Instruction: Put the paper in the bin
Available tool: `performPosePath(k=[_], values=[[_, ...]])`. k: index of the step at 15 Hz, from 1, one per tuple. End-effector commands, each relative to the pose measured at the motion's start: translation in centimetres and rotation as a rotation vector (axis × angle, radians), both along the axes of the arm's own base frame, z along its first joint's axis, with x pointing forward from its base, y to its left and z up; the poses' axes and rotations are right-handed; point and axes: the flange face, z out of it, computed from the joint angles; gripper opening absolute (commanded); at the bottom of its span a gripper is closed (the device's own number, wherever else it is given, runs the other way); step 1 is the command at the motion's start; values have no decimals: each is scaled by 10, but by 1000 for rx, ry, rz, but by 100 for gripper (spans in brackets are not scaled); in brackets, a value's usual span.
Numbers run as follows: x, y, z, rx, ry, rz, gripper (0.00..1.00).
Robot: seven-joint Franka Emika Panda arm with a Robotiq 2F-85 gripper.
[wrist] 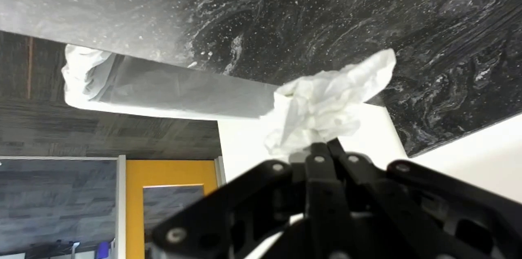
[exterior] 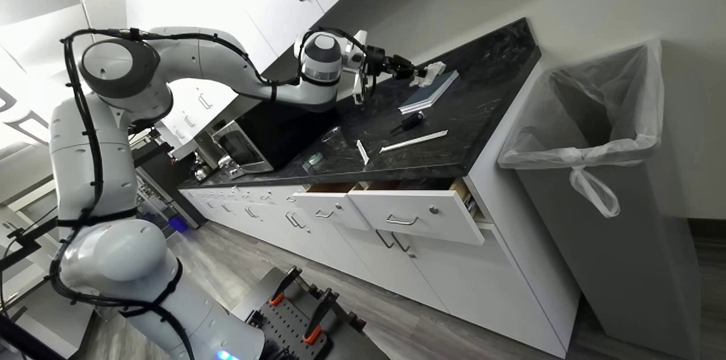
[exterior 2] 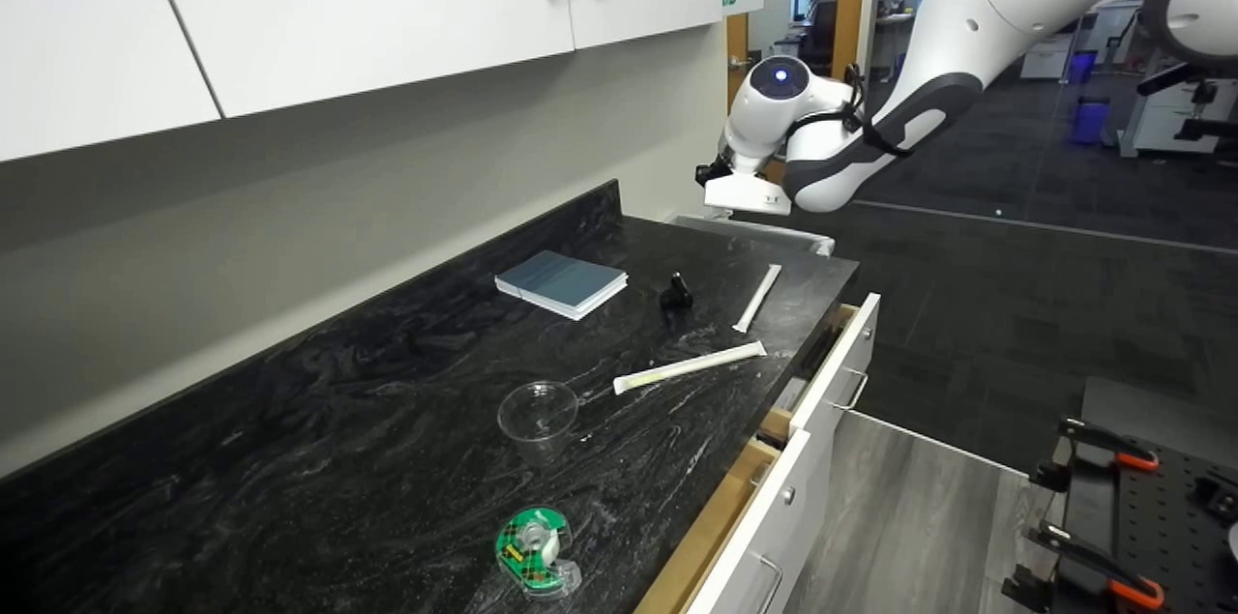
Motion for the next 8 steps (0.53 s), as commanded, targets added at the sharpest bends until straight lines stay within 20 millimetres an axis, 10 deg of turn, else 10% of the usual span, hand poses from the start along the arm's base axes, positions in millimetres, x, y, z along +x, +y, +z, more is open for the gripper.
performPosePath(k=[1,8], values=[[5,-10,1,11,9,-28,0],[33,-149,-18,197,114,-254,0]])
